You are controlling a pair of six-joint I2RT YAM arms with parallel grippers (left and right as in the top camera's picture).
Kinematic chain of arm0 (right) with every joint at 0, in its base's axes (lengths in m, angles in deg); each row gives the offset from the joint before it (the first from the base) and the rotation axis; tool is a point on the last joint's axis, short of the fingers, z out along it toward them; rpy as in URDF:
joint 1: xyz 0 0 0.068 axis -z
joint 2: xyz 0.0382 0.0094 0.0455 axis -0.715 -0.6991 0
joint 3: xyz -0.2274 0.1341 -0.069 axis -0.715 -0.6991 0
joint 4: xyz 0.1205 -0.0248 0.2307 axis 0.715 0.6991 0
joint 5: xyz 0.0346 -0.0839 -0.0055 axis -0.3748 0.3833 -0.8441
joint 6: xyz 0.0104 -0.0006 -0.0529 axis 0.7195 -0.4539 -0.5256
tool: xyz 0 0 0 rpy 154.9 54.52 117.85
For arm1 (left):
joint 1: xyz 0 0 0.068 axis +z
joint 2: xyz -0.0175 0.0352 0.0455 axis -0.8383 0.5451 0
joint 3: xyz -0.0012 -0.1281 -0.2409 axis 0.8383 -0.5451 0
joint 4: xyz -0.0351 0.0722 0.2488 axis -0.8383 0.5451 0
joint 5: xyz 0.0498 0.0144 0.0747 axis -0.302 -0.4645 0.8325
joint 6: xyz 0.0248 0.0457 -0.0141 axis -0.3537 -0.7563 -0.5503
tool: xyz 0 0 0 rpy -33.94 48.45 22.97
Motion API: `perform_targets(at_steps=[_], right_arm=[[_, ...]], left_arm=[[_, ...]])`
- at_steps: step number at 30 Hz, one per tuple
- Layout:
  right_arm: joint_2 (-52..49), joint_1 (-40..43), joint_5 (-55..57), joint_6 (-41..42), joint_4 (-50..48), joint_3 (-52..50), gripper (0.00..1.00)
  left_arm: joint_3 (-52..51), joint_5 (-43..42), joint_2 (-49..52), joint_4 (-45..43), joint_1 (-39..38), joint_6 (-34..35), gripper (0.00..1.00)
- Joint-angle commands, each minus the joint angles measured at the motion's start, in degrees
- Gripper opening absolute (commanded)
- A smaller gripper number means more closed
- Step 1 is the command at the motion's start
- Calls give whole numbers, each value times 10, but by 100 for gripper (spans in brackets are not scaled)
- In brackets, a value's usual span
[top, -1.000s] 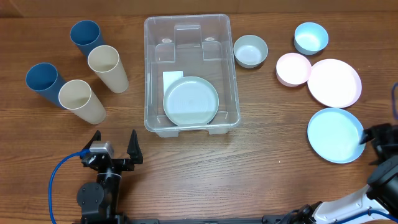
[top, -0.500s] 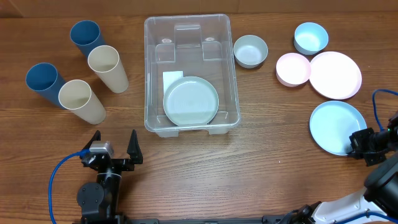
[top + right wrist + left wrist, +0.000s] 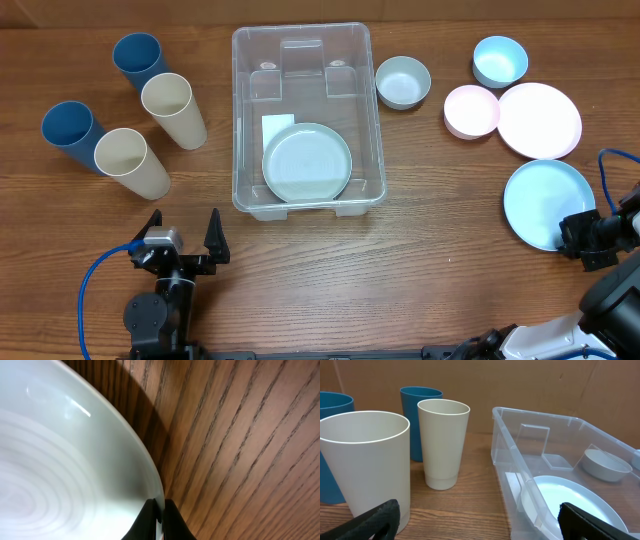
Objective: Pack container
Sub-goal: 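Grasp the light-blue plate rim with the right gripper and lift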
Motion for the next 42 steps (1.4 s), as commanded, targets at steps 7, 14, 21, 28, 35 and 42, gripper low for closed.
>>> perform_targets(at_steps=[7, 14, 21, 28, 35, 42], right_arm=[[-34, -102, -59, -25, 4, -21, 4], [-33, -246, -5, -28, -23, -12, 4], [-5, -335, 24, -28, -48, 7, 4], [82, -346, 28, -29, -27, 46, 4], [176, -346, 47, -42, 40, 117, 4], [245, -348, 26, -46, 76, 152, 4]], left_arm=[[-2, 0, -5, 1, 6, 5, 100], [-2, 0, -5, 1, 6, 5, 100], [-2, 0, -5, 1, 6, 5, 100], [-2, 0, -5, 1, 6, 5, 100], [-2, 0, -5, 1, 6, 5, 100], [-2, 0, -5, 1, 6, 5, 100]])
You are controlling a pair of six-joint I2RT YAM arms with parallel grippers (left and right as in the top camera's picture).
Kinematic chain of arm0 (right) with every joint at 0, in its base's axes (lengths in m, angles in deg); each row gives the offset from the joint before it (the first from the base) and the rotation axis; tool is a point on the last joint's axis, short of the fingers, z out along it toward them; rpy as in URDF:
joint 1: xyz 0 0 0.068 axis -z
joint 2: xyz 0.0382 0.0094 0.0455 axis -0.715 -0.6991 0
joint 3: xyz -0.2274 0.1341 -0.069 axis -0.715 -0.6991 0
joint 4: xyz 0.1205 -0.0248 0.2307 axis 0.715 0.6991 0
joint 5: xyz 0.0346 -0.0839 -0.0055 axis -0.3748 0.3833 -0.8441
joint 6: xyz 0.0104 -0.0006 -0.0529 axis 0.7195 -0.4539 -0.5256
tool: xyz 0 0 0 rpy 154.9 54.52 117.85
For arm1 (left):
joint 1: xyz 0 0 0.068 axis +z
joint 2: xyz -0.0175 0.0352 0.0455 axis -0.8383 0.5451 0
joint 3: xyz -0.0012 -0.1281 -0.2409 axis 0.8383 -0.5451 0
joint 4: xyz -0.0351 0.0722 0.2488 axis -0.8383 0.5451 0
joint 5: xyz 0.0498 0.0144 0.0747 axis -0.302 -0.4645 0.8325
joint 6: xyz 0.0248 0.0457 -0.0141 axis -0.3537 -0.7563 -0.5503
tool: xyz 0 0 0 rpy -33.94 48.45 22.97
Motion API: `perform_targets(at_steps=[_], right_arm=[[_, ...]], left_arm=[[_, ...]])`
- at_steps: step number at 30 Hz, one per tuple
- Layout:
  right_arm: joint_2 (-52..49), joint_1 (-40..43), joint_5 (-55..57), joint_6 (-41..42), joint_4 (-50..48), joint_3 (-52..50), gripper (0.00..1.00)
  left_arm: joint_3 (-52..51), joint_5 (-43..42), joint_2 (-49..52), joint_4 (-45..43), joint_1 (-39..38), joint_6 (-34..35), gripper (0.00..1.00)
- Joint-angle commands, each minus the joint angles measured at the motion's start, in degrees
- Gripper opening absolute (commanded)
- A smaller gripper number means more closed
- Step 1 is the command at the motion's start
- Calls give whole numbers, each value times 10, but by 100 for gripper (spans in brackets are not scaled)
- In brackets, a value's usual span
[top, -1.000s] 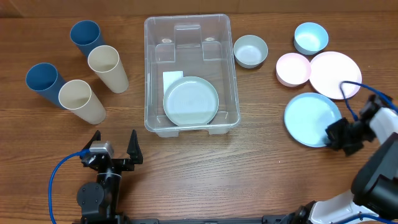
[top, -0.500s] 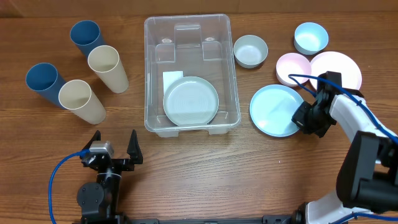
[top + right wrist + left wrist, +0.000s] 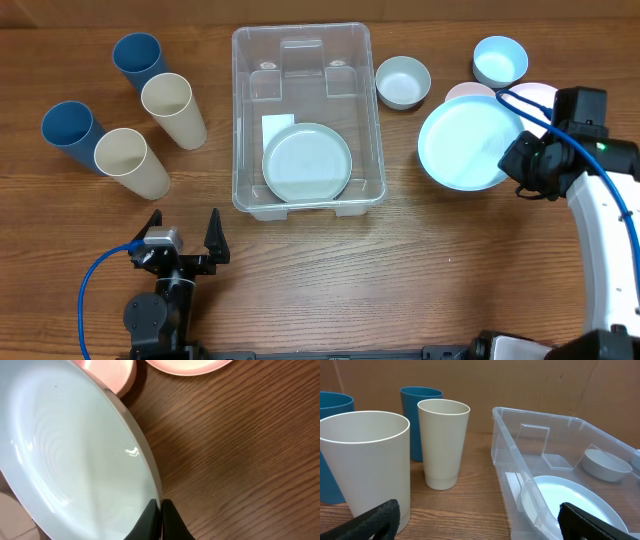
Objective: Pack container
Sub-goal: 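Grasp the light-blue plate rim with the right gripper and lift, then carry the light-blue plate over the bin and lower it in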
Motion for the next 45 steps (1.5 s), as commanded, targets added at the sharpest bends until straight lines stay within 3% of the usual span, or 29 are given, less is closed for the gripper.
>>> perform_targets(at_steps=[1, 9, 19, 27, 36, 37, 38, 41, 45], right_arm=[[52, -5, -23, -7, 12, 45, 4], [143, -107, -98, -6, 5, 83, 4], [49, -363, -37, 46, -131, 83, 4], [-140, -393, -37, 45, -202, 83, 4], [-235, -393, -34, 43, -215, 83, 4], [-235, -393, -31, 43, -215, 83, 8], [-235, -393, -30, 43, -215, 83, 19], [-235, -393, -30, 43, -211, 83, 35], [-235, -396, -43, 13, -209, 89, 36]], left_arm=[[-2, 0, -5, 1, 6, 5, 100], [-2, 0, -5, 1, 6, 5, 100], [-2, 0, -5, 1, 6, 5, 100], [-2, 0, -5, 1, 6, 5, 100], [-2, 0, -5, 1, 6, 5, 100], [-2, 0, -5, 1, 6, 5, 100], [-2, 0, -5, 1, 6, 5, 100], [-2, 0, -5, 1, 6, 5, 100], [-2, 0, -5, 1, 6, 5, 100]])
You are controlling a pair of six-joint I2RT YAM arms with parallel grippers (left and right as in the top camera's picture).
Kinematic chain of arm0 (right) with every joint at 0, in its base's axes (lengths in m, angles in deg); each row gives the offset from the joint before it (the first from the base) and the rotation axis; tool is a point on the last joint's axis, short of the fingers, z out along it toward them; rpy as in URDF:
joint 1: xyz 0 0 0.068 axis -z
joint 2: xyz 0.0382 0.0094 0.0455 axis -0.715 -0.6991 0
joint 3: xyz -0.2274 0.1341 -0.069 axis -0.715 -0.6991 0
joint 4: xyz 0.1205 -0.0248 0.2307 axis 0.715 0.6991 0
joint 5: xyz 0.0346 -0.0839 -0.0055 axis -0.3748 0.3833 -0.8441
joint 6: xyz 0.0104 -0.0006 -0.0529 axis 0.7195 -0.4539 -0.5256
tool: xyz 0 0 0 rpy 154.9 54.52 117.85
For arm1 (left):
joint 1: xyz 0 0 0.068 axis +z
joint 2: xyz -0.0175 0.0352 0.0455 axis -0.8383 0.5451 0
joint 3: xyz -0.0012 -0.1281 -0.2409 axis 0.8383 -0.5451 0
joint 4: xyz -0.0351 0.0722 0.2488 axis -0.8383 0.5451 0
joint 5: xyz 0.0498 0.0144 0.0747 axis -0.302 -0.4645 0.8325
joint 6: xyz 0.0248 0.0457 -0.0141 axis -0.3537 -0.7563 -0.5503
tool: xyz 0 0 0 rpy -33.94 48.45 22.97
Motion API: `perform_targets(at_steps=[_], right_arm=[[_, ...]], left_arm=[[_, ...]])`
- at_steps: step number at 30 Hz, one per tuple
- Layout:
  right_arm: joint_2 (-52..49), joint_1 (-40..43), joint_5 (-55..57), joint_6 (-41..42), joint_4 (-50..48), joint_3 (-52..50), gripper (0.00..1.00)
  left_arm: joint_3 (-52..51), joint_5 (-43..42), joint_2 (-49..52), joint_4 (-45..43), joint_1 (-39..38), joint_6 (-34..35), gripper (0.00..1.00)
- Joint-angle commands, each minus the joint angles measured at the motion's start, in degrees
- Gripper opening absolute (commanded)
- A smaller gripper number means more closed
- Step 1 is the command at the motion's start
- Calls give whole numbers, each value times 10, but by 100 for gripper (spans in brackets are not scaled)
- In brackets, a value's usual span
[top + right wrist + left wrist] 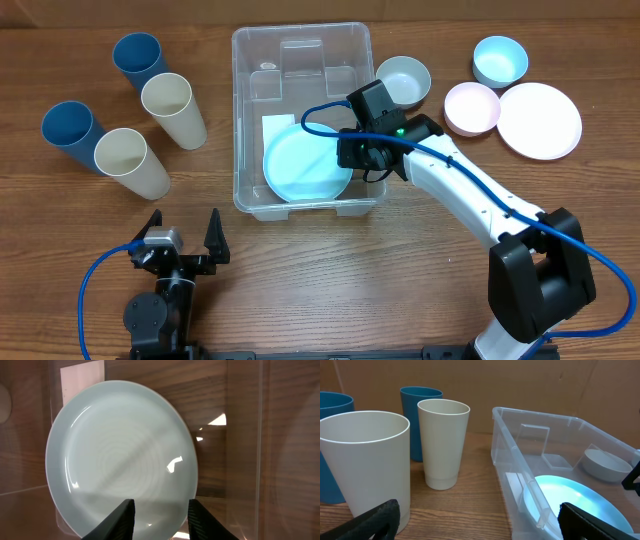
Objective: Pack container
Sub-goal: 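Carry the light-blue plate over the bin and lower it in, then release and move the right gripper to the large pink plate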
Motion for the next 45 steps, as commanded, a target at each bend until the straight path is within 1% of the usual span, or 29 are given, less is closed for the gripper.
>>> perform_targets(at_steps=[1, 3, 6, 10, 12, 14, 15, 17, 21, 25, 30, 34, 36, 40, 45], right_arm=[[0, -8, -11, -33, 6, 27, 36], [1, -18, -30, -44, 39, 66, 38], [12, -36, -78, -45, 131, 189, 39], [31, -24, -40, -36, 232, 311, 46], [40, 24, 23, -8, 303, 368, 49], [44, 84, 50, 8, 344, 384, 54], [44, 126, 51, 11, 362, 384, 56], [37, 225, 51, 18, 390, 376, 56], [-3, 396, 49, 11, 400, 369, 57], [-66, 462, 54, -11, 396, 369, 57], [-173, 508, 60, 8, 388, 369, 55], [-224, 528, 60, 23, 377, 369, 55], [-244, 536, 65, 35, 374, 369, 56], [-277, 541, 73, 35, 363, 367, 56], [-283, 541, 74, 40, 297, 309, 55]], left_arm=[[-2, 0, -5, 1, 6, 5, 100], [-2, 0, -5, 1, 6, 5, 100], [-2, 0, -5, 1, 6, 5, 100], [-2, 0, -5, 1, 6, 5, 100], [-2, 0, -5, 1, 6, 5, 100], [-2, 0, -5, 1, 6, 5, 100], [-2, 0, -5, 1, 6, 5, 100], [-2, 0, -5, 1, 6, 5, 100], [-2, 0, -5, 1, 6, 5, 100], [-2, 0, -5, 1, 6, 5, 100], [-2, 0, -5, 1, 6, 5, 100], [-2, 0, -5, 1, 6, 5, 100], [-2, 0, -5, 1, 6, 5, 100], [-2, 0, -5, 1, 6, 5, 100], [-2, 0, -5, 1, 6, 5, 100]])
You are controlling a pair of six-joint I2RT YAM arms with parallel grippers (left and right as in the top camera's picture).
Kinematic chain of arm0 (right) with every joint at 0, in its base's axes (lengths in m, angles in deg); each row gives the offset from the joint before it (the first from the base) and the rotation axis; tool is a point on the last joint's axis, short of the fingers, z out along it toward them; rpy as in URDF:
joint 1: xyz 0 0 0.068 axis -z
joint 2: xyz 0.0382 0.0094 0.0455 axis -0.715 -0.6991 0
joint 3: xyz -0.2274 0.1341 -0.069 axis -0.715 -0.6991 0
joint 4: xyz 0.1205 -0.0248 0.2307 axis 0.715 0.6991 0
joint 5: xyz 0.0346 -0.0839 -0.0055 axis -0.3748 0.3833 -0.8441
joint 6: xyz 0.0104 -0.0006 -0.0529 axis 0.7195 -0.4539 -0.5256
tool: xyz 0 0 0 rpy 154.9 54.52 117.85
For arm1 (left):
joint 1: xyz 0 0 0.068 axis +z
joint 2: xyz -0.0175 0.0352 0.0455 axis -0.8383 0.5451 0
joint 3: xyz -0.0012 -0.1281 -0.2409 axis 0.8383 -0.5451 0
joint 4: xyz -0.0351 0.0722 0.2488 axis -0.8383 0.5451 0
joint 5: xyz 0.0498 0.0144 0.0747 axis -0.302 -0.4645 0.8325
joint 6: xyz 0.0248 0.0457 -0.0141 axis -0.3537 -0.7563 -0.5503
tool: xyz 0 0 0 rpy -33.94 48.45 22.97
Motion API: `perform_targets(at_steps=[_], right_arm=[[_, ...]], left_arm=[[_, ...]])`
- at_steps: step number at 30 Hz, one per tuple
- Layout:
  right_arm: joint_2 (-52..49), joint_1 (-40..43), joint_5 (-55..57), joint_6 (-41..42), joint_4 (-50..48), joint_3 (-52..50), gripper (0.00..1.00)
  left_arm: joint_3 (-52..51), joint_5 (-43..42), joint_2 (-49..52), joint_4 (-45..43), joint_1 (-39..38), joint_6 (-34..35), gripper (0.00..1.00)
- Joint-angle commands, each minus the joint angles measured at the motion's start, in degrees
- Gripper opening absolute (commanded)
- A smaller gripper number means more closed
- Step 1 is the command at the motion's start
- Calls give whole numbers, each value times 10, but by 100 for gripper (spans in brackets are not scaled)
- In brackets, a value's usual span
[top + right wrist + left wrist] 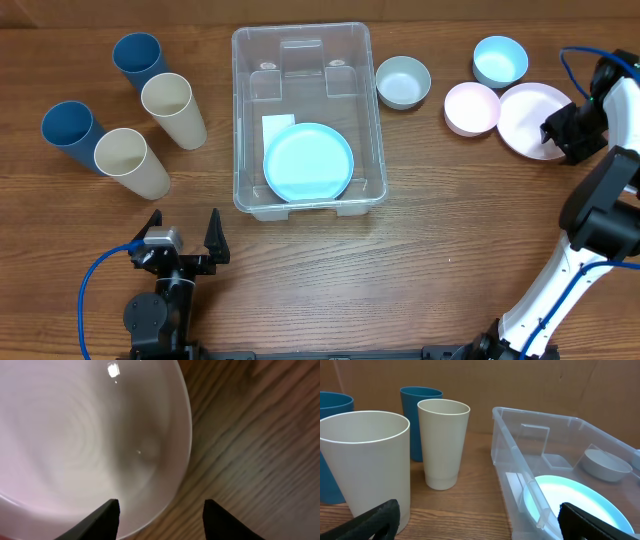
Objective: Pack container
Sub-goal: 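Release and move the right gripper to the large pink plate, then lift the pink plate and lower it into the bin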
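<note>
A clear plastic container (300,90) stands mid-table. In it lies a light blue plate (308,162), also seen in the left wrist view (580,505), covering whatever is under it. A pink plate (530,118) lies at the far right. My right gripper (562,137) is open over that plate's near right rim; in the right wrist view the pink plate (85,435) fills the frame and its rim runs between the spread fingers of the right gripper (160,520). At the front left, my left gripper (183,240) stands open and holds nothing.
Left of the container stand two blue cups (137,58) (68,130) and two cream cups (170,105) (128,160). To its right sit a grey bowl (402,81), a light blue bowl (499,60) and a pink bowl (471,109) touching the pink plate.
My right gripper was open above the blue plate in the container; now it is open at the far right over the pink plate's rim. The blue plate stays in the container.
My right gripper was shut on the rim of the blue plate lying on the table at the right. Then it held that plate up near the bowls. Then the plate lay in the container on a grey-green plate, gripper open. Now the gripper is at the pink plate.
</note>
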Motion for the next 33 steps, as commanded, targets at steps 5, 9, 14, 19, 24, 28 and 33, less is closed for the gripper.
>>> perform_targets(at_steps=[5, 9, 14, 19, 24, 28, 33], right_arm=[[-5, 1, 10, 18, -80, -94, 39], [-5, 3, 10, 17, -90, -96, 11], [-5, 40, 10, 17, -89, -96, 4], [-5, 94, -26, -2, -61, -66, 4], [2, 106, -77, -2, 21, 45, 4], [21, 95, -97, -2, 87, 174, 4], [63, 55, -141, -16, 143, 299, 4]], left_arm=[[-2, 0, -5, 1, 6, 5, 100], [-2, 0, -5, 1, 6, 5, 100], [-2, 0, -5, 1, 6, 5, 100], [-2, 0, -5, 1, 6, 5, 100], [-2, 0, -5, 1, 6, 5, 100], [-2, 0, -5, 1, 6, 5, 100], [-2, 0, -5, 1, 6, 5, 100]])
